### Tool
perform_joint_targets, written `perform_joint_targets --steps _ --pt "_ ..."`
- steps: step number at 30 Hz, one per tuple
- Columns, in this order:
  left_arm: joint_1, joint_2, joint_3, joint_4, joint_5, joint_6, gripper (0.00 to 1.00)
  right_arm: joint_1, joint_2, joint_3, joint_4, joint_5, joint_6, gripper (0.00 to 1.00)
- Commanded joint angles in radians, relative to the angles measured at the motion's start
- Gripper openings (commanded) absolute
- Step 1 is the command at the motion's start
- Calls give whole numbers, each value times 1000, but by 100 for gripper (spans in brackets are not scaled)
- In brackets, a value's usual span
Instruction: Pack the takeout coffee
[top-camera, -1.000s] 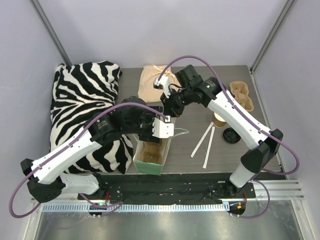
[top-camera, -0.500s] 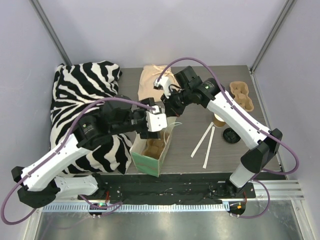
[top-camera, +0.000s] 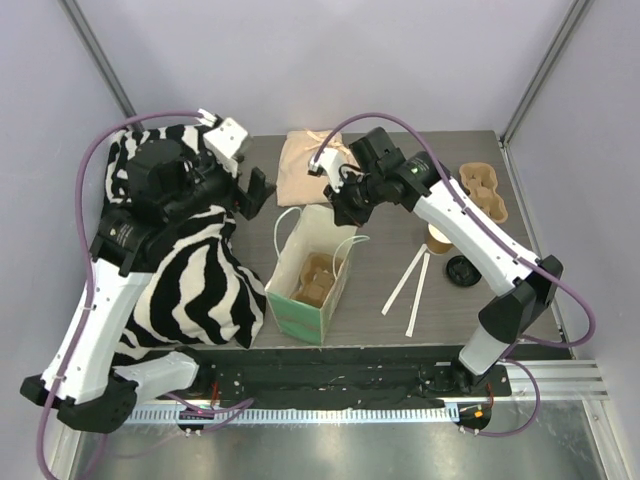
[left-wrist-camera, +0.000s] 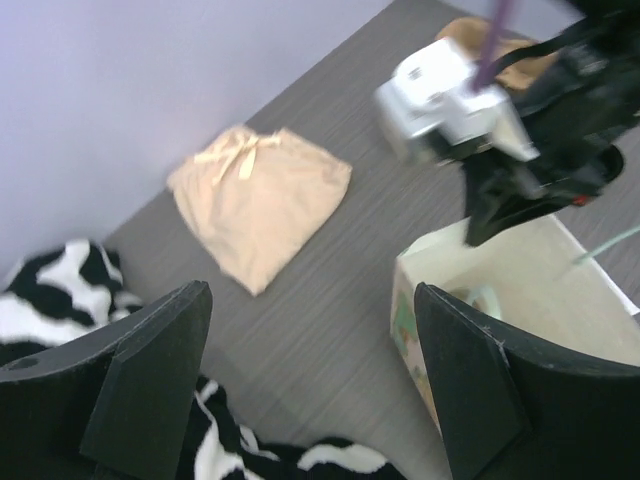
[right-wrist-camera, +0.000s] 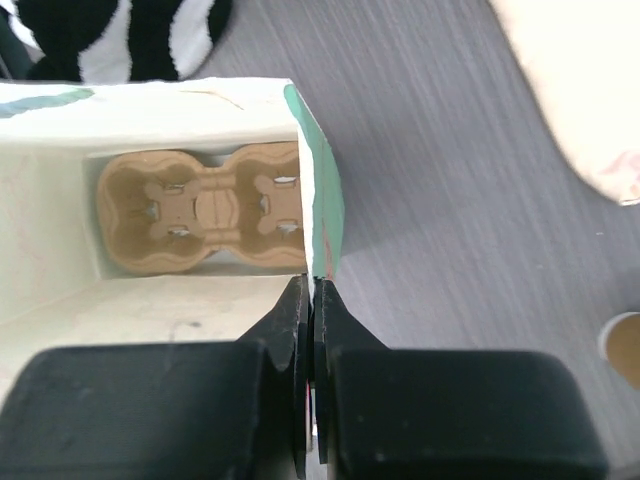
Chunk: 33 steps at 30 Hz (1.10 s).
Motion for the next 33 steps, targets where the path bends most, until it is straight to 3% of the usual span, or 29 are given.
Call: perform_joint_targets --steps 1,4,8,13,16,19,22,28,33 --pt "186 7 -49 -44 161 -165 88 -30 60 120 -40 26 -85 1" --pt "272 15 -106 -50 224 -176 89 -41 123 214 -96 20 -109 1" --pt "295 43 -141 -65 249 -184 89 -41 174 314 -157 25 -144 2" --pt "295 66 -150 -94 294 -176 90 -41 191 332 -157 25 -171 13" --pt "296 58 -178 -71 288 -184 90 -41 214 398 -191 18 -157 43" --pt "313 95 -170 -87 323 -219 91 -42 235 465 -215 12 -132 61" --pt "332 125 -163 -90 347 -227 90 -65 246 504 -226 -6 -89 71" --pt "347 174 -129 -79 357 -195 90 -128 249 559 -283 -70 -8 77" --pt "353 217 -120 -50 370 -201 90 -274 231 570 -275 -68 59 87"
